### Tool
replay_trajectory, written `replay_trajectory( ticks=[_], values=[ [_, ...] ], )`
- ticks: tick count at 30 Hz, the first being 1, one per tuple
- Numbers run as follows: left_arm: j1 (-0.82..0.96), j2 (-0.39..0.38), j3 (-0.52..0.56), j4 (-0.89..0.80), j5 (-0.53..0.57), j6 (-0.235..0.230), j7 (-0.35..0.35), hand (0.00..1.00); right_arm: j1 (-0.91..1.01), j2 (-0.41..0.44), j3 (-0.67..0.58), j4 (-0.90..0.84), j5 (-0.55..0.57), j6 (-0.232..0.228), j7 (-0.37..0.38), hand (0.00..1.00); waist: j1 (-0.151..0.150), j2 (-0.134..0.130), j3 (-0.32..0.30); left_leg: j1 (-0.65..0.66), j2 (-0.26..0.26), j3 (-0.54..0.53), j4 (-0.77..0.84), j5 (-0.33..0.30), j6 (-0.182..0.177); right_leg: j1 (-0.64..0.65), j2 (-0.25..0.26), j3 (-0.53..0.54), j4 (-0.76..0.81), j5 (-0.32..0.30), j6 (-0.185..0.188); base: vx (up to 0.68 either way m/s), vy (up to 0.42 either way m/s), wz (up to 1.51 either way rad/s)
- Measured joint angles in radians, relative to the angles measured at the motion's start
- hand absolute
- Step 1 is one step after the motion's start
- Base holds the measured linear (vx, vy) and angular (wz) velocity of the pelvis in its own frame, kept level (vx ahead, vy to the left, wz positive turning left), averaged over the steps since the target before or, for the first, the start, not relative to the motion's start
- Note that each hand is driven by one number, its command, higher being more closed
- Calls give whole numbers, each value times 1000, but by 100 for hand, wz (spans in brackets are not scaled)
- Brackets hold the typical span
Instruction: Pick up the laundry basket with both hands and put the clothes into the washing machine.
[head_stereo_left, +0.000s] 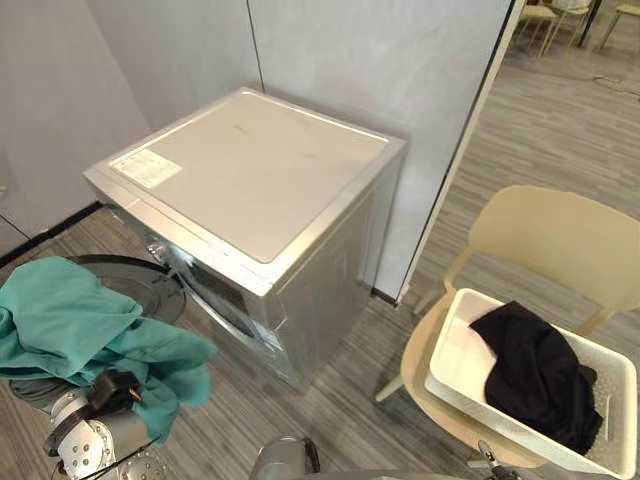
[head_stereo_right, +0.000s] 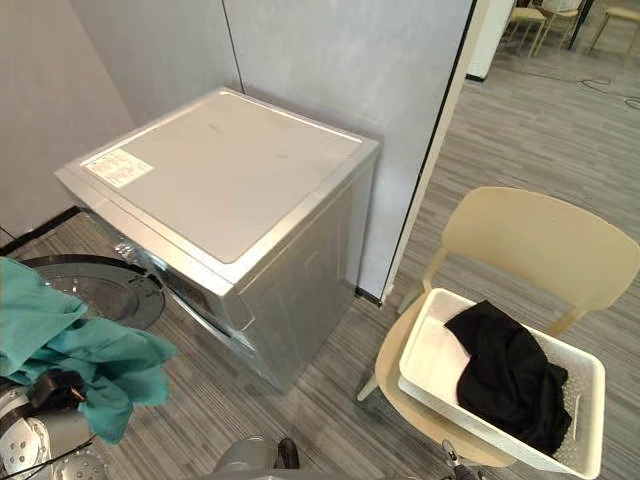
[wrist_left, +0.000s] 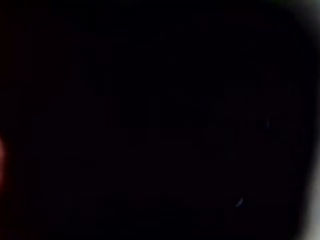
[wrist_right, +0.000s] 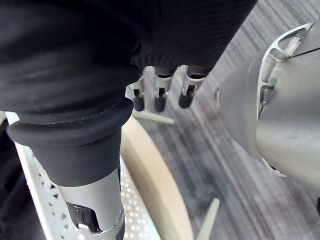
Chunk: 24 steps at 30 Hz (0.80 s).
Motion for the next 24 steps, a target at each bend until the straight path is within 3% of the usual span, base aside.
replay_trajectory(
  ticks=[2,3,4,5,6,8,10,12,14,17,18,19,20,24],
  values=[
    [6,0,-3,22,13,4,-2,100,0,0,0,10,-10,15,-2,0,19,2,3,32,-16,38,-73,0,0,0,-5,-5,-41,76,-24,-38,112,-3],
    [6,0,-9,46,25,4,-4,100,1,9,2,15,-12,18,-2,0,18,-14,6,66,-24,71,-111,0,1,2,-17,-6,-62,113,-40,38,74,10],
    [7,1,-20,71,29,10,-12,100,2,6,9,14,-20,19,-2,0,18,0,5,75,-20,83,-109,13,5,13,-21,-1,-45,129,-43,51,34,20],
    [7,1,-30,91,30,13,-17,100,2,0,11,15,-23,22,-4,0,17,-5,11,80,-24,72,-107,36,17,14,-27,11,-28,138,-55,-10,42,33],
    [7,5,-69,146,31,16,-22,100,7,0,19,29,-33,28,-7,0,17,4,11,94,-28,49,-113,43,24,11,-22,74,-7,155,-83,-41,56,47],
    [7,11,-161,231,38,36,-28,100,6,2,40,50,-40,30,-6,0,14,3,11,104,-31,-15,-152,61,30,-24,53,219,40,118,-54,-33,43,73],
    [5,15,-293,333,38,69,-66,100,3,12,53,56,-40,30,-3,0,-7,-22,3,99,-36,-107,-257,122,34,-92,207,349,119,-16,25,5,-17,118],
    [5,15,-369,397,38,90,-88,100,4,13,60,60,-39,17,-3,0,-19,-51,-3,98,-54,-152,-305,133,29,-131,290,390,125,-91,60,75,-49,100],
    [5,15,-440,465,38,108,-113,100,2,13,66,69,-37,5,-2,0,-18,-68,-11,90,-74,-186,-305,144,13,-162,351,462,109,-164,70,76,-58,67],
    [3,14,-545,516,38,127,-155,100,1,11,79,83,-4,5,-3,0,-41,-67,-18,76,-78,-241,-285,146,14,-195,467,598,-22,-237,67,73,-124,60],
    [1,15,-553,516,38,127,-159,100,0,11,81,83,1,3,-3,0,-40,-70,-20,66,-78,-242,-279,146,14,-195,480,618,-66,-235,63,29,-209,27],
    [1,15,-557,515,39,126,-173,100,0,10,91,84,6,2,-7,0,-38,-96,-35,42,-93,-228,-251,150,8,-197,476,648,-195,-177,10,14,-201,18],
    [-2,16,-563,527,40,129,-174,100,-5,7,96,90,7,-3,-9,0,-41,-98,-40,37,-85,-233,-233,154,8,-189,481,631,-192,-176,-3,24,-211,16],
    [3,16,-569,532,49,131,-184,100,-22,8,121,122,7,-11,-21,0,-39,-67,-60,40,-35,-204,-207,165,-3,-156,527,618,-251,-162,-20,156,-200,-2]
  ],
)
